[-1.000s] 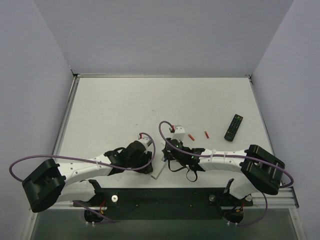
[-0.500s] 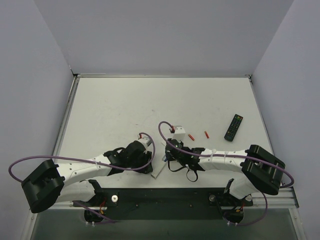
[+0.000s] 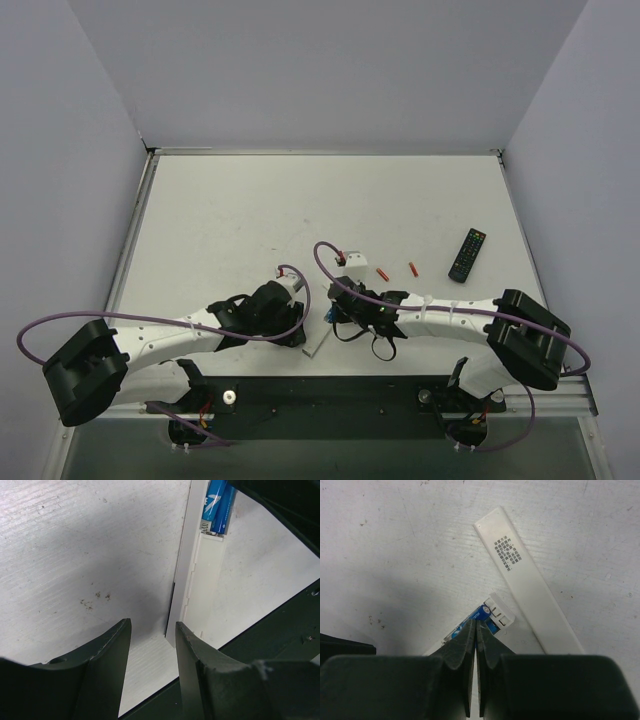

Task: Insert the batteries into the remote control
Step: Load the battery into the remote control.

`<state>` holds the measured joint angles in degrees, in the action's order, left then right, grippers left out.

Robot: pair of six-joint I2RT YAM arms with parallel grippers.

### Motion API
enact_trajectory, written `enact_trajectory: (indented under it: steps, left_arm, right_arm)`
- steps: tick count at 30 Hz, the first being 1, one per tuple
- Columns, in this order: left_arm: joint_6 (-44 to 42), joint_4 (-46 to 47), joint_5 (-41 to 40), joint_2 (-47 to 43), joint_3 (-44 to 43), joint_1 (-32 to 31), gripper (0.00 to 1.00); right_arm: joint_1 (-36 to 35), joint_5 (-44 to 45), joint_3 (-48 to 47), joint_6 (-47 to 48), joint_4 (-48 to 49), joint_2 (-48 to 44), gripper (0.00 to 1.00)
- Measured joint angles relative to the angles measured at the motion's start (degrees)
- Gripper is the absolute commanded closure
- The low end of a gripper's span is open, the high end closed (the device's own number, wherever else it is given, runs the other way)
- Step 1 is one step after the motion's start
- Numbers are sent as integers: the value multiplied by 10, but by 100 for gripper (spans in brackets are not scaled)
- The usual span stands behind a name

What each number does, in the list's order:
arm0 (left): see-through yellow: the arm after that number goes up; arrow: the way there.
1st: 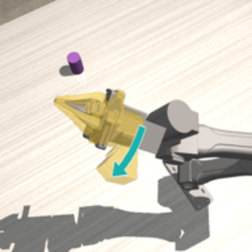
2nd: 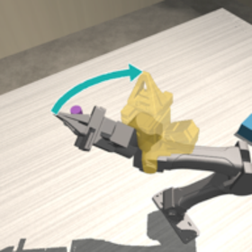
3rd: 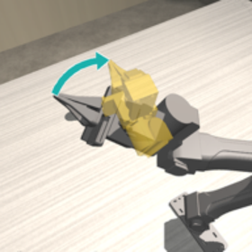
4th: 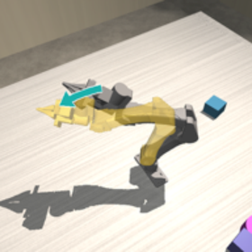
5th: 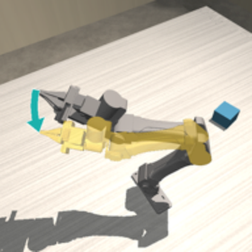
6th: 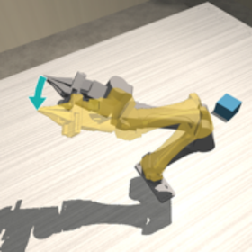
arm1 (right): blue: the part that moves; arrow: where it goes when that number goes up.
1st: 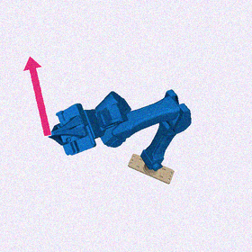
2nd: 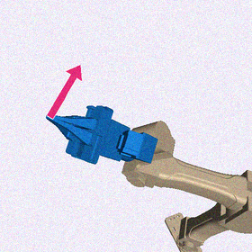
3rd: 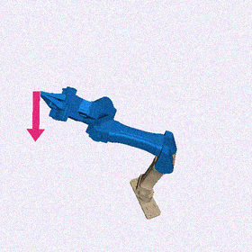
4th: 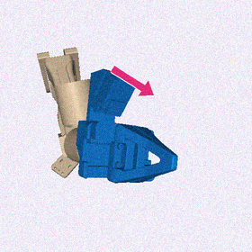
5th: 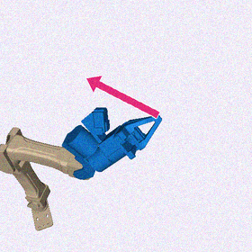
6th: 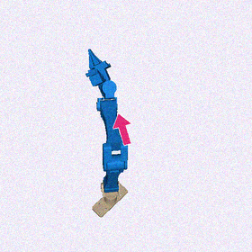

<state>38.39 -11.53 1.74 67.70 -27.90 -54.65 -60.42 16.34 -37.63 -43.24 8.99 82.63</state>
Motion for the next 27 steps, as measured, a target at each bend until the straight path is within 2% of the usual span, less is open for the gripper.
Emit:
enact_trajectory:
  steps: [7, 15, 18, 23, 27]
  left_arm:
    - [0, 0, 0, 0, 0, 0, 49]
    - [0, -14, -3, -23, -4, 0, 46]
    - [-3, -18, -3, -38, -13, 0, 41]
    - [-20, -14, 5, -41, -30, -12, 34]
    - [-37, -14, 10, -2, -48, -34, 33]
  right_arm:
    - [0, -19, -4, 17, -24, -8, 99]
    - [26, -71, -67, 124, -83, -82, 67]
    - [75, -110, -86, 171, -101, -106, 62]
    - [147, -192, -89, 239, -129, -110, 62]
    - [158, -253, -95, 284, -147, -85, 70]
